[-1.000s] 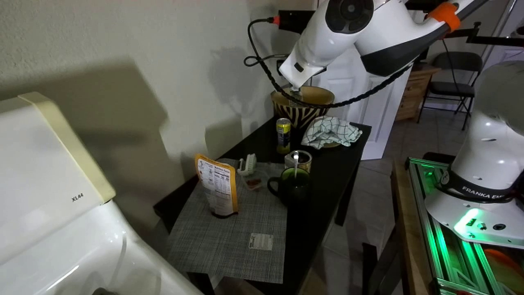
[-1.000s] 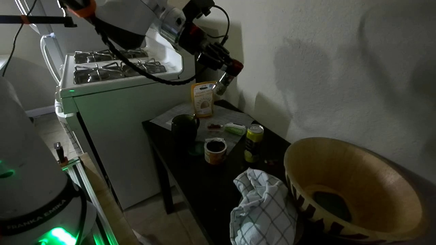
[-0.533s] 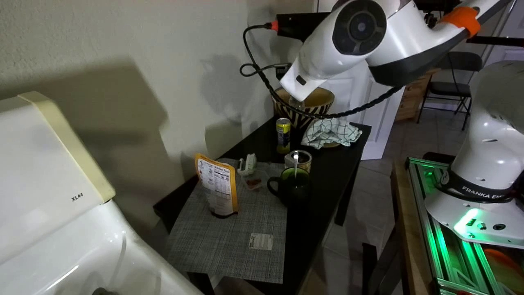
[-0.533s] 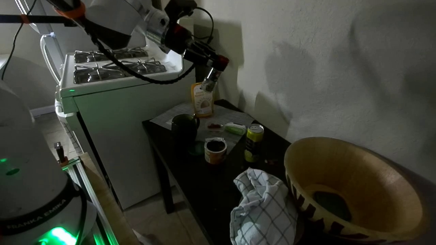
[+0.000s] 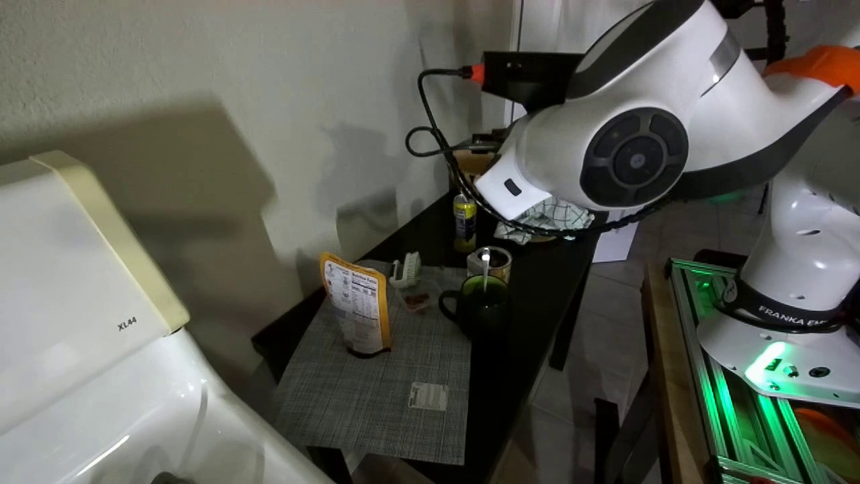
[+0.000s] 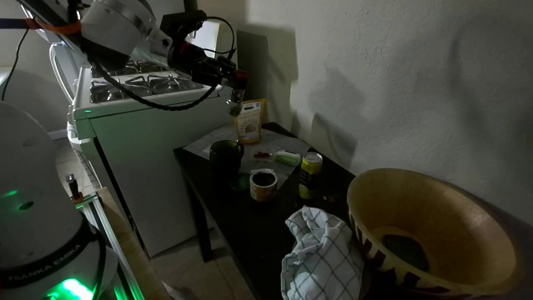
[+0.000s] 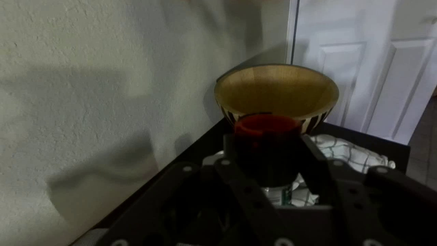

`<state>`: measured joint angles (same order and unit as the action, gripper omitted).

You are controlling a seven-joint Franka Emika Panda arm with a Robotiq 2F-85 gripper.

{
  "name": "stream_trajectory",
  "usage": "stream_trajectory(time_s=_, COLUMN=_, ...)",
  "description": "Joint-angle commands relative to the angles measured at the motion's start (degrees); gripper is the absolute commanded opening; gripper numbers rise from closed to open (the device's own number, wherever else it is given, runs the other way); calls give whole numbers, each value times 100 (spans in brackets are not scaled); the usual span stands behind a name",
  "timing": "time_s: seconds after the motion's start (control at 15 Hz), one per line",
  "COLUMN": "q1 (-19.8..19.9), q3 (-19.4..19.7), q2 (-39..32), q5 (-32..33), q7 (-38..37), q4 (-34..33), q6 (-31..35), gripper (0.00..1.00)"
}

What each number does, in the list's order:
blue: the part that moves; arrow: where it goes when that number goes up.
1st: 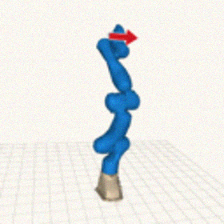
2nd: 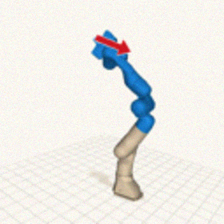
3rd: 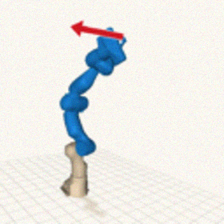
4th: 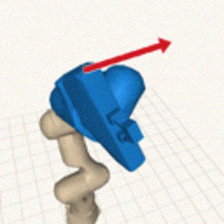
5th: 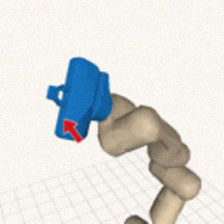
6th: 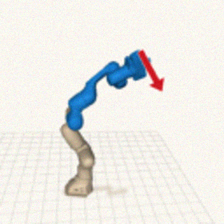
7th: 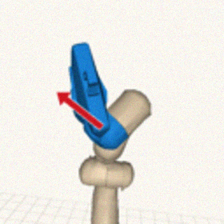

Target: Pick up the clear bottle of pepper from the wooden bowl and place it in the black mug

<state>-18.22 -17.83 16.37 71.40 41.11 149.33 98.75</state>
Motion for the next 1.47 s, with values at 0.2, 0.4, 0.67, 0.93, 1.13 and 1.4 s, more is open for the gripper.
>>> stream_trajectory(time_s=0.2, q1=-356, q3=-108, q2=-988, q5=-173, q7=-974, q4=-280, q6=290, gripper=22)
stream_trajectory(time_s=0.4, q1=-336, q3=-88, q2=-933, q5=-122, q7=-855, q4=-199, q6=444, gripper=47)
stream_trajectory(time_s=0.67, q1=-371, q3=-179, q2=-1171, q5=-75, q7=-933, q4=-312, q6=118, gripper=22)
stream_trajectory(time_s=0.93, q1=-407, q3=-341, q2=-1802, q5=7, q7=-1295, q4=-440, q6=-802, gripper=22)
stream_trajectory(time_s=1.13, q1=-408, q3=-403, q2=-2259, q5=0, q7=-1604, q4=-563, q6=-1152, gripper=22)
stream_trajectory(time_s=1.4, q1=-409, q3=-446, q2=-2678, q5=103, q7=-1951, q4=-773, q6=-1064, gripper=22)
